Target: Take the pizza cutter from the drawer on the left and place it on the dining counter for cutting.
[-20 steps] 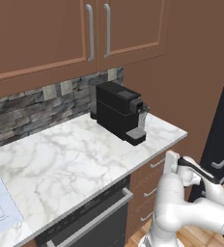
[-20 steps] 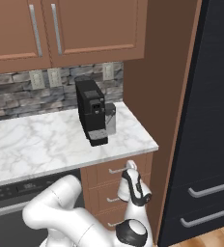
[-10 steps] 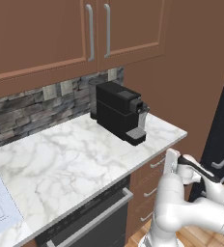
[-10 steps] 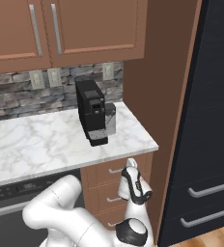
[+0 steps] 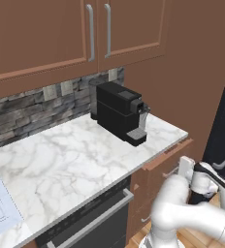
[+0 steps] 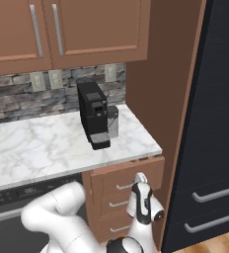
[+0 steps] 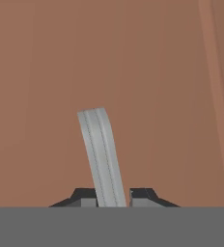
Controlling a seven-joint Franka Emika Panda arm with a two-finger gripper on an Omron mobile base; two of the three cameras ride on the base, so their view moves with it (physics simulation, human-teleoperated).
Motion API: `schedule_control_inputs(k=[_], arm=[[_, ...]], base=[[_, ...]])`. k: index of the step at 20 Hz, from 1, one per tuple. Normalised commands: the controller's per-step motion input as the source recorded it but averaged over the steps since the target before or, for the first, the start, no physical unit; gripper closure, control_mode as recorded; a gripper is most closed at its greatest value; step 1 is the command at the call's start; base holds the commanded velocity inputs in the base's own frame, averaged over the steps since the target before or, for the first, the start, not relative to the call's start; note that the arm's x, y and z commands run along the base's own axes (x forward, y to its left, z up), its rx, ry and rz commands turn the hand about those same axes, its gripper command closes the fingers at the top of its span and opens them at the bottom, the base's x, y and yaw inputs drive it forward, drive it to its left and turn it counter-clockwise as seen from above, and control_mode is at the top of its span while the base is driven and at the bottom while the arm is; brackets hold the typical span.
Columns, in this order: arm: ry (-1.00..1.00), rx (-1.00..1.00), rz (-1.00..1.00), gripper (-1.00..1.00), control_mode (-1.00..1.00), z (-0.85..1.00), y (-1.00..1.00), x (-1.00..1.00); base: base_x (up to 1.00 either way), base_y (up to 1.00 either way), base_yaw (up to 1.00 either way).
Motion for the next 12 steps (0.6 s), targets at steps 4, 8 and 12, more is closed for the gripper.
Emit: schedule_control_inputs(k=[4, 8, 12], arm=[[0.0, 0.0, 0.0, 1.0, -1.0, 0.0, -0.43, -0.78], [0.0, 0.0, 0.0, 1.0, -1.0, 0.0, -0.39, -0.71], [0.0, 0.0, 0.0, 1.0, -1.0, -0.02, -0.38, -0.72]], base=[[0.0, 0.0, 0.0], [0.0, 0.0, 0.0], [0.0, 0.0, 0.0]])
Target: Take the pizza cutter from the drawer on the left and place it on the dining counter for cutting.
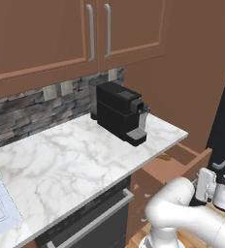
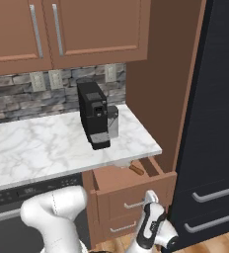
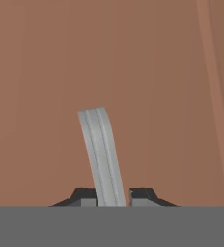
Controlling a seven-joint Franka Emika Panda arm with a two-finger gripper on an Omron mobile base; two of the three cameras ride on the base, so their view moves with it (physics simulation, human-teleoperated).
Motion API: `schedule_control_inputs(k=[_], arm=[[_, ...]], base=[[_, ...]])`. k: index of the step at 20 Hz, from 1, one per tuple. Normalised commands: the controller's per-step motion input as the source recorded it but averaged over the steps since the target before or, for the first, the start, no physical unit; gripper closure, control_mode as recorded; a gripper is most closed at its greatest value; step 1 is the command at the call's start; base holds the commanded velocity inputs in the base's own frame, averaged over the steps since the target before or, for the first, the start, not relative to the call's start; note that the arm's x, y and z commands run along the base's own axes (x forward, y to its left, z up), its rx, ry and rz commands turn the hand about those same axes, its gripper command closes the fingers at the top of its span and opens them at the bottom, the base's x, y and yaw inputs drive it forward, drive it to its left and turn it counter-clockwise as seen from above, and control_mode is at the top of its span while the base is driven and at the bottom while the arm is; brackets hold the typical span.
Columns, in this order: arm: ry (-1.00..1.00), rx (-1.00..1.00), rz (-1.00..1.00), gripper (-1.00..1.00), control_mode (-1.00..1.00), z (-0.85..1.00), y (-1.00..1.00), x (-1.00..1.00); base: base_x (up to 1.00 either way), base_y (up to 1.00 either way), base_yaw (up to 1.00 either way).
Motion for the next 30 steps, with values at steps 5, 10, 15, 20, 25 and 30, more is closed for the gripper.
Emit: schedule_control_inputs(k=[5, 10, 15, 20, 25, 30], arm=[[0.0, 0.0, 0.0, 1.0, -1.0, -0.01, -0.44, -0.73], [0.0, 0.0, 0.0, 1.0, -1.0, -0.03, -0.49, -0.73], [0.0, 0.0, 0.0, 1.0, -1.0, -0.04, -0.49, -0.74], [0.0, 0.0, 0.0, 1.0, -1.0, -0.03, -0.49, -0.75], [0.0, 0.0, 0.0, 1.0, -1.0, -0.02, -0.27, -0.5], [0.01, 0.0, 0.0, 1.0, -1.0, 0.0, -0.17, -0.37]], base=[[0.0, 0.0, 0.0], [0.0, 0.0, 0.0], [0.0, 0.0, 0.0], [0.0, 0.0, 0.0], [0.0, 0.0, 0.0], [0.0, 0.0, 0.0]])
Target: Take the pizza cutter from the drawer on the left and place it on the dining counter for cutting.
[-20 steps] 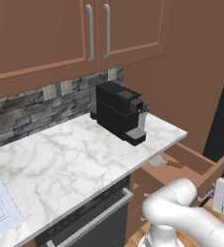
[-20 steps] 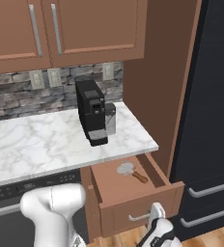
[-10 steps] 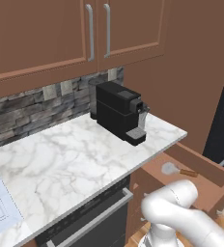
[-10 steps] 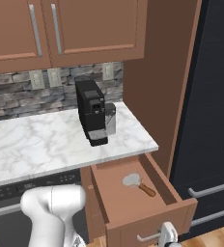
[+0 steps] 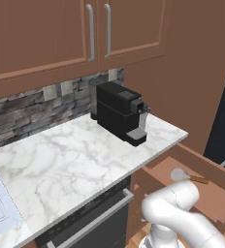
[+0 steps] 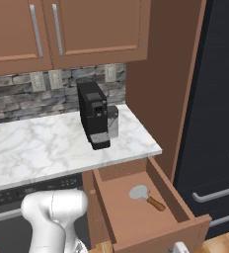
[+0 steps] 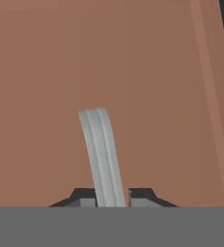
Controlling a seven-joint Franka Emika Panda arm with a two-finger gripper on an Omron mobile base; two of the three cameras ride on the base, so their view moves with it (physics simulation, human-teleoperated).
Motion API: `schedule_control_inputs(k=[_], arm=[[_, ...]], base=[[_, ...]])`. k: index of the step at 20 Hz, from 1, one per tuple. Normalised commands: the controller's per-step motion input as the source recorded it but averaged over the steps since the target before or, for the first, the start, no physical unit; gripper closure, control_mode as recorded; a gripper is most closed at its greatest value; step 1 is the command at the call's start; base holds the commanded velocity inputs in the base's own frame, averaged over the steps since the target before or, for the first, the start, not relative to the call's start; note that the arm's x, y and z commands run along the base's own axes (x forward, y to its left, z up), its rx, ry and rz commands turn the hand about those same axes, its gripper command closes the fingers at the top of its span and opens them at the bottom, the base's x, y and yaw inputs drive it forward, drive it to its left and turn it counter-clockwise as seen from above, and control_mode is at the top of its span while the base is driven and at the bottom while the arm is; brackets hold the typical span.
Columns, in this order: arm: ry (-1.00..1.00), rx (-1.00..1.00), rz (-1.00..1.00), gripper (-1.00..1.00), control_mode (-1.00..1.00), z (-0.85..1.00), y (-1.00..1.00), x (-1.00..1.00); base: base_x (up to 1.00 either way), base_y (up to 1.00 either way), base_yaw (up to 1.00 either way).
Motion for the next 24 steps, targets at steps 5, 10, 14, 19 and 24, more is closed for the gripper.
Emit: schedule_control_inputs(k=[5, 10, 14, 19, 24], arm=[[0.0, 0.0, 0.0, 1.0, -1.0, 0.0, -0.25, -0.4], [0.0, 0.0, 0.0, 1.0, -1.0, 0.0, -0.27, -0.37], [0.0, 0.0, 0.0, 1.0, -1.0, 0.0, 0.0, 0.0], [0.0, 0.0, 0.0, 1.0, -1.0, 0.0, 0.0, 0.0], [0.0, 0.0, 0.0, -1.0, -1.0, 0.0, 0.0, 0.0]], base=[[0.0, 0.0, 0.0], [0.0, 0.0, 0.0], [0.0, 0.0, 0.0], [0.0, 0.0, 0.0], [0.0, 0.0, 0.0]])
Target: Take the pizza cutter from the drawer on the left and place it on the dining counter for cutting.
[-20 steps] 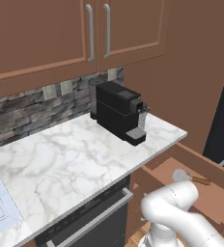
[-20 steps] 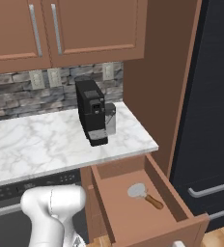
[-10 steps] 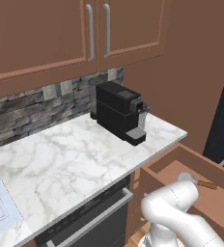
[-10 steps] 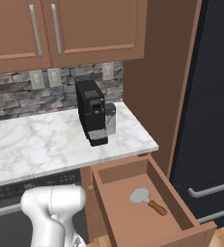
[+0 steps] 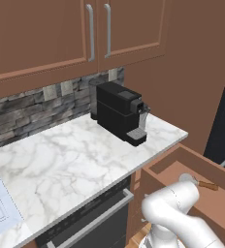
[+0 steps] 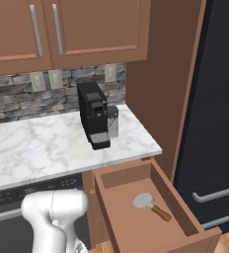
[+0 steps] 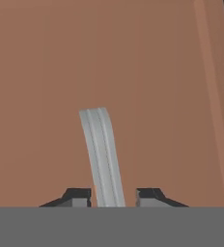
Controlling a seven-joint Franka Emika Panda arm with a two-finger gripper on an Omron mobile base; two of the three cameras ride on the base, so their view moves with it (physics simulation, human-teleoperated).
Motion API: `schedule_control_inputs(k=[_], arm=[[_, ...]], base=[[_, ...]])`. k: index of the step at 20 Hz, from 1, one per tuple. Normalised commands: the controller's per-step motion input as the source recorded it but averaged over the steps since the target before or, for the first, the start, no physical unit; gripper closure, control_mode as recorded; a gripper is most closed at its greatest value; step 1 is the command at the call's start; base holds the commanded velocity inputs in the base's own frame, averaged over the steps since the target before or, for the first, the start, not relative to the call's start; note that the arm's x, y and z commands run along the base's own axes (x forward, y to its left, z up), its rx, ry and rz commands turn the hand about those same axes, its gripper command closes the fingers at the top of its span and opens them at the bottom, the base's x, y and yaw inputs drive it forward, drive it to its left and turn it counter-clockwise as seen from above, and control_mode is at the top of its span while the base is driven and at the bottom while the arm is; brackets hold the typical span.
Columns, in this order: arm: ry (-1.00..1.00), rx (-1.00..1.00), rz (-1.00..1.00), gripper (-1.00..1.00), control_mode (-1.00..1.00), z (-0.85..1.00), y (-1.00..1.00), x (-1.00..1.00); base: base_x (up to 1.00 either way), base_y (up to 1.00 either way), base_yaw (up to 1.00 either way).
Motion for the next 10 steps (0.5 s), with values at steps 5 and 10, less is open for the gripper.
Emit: schedule_control_inputs(k=[5, 10], arm=[[0.0, 0.0, 0.0, -1.0, -1.0, 0.0, -0.02, 0.0], [-0.01, 0.0, 0.05, -1.0, -1.0, -0.04, -0.52, -0.13]], base=[[0.0, 0.0, 0.0], [0.0, 0.0, 0.0]])
